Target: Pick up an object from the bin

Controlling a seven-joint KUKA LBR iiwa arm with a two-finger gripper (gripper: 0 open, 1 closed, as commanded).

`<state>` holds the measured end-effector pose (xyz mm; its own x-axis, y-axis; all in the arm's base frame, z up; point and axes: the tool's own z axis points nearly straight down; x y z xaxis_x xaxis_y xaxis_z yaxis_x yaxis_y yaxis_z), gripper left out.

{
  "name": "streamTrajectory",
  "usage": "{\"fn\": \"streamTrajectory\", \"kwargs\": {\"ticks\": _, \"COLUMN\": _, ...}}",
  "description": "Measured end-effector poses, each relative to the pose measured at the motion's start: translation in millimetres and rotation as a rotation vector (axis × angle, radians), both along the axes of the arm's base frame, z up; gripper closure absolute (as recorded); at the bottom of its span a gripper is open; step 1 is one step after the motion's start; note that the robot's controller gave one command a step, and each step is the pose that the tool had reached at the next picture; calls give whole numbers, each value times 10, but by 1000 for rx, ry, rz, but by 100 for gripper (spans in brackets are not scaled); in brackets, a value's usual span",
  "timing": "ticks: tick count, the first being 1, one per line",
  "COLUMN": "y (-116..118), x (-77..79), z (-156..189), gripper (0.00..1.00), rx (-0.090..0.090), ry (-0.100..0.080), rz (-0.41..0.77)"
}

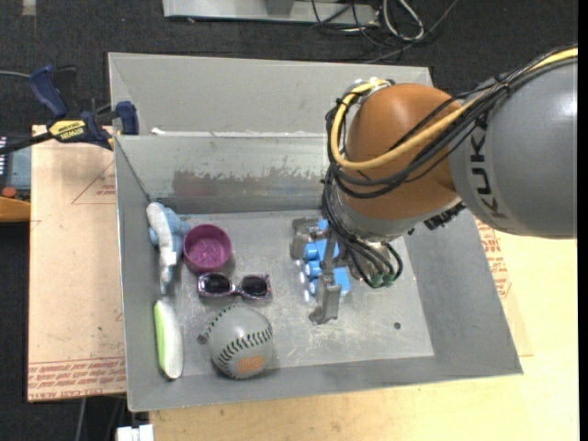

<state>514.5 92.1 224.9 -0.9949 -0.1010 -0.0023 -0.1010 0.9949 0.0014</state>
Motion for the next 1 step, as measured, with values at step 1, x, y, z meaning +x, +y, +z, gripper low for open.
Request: {"fn": "streamTrajectory", "kwargs": {"ticks": 1, "y": -158, "x": -23, "z": -9, "gripper": 100, "rx": 1, "ry": 1, "rz": -157}}
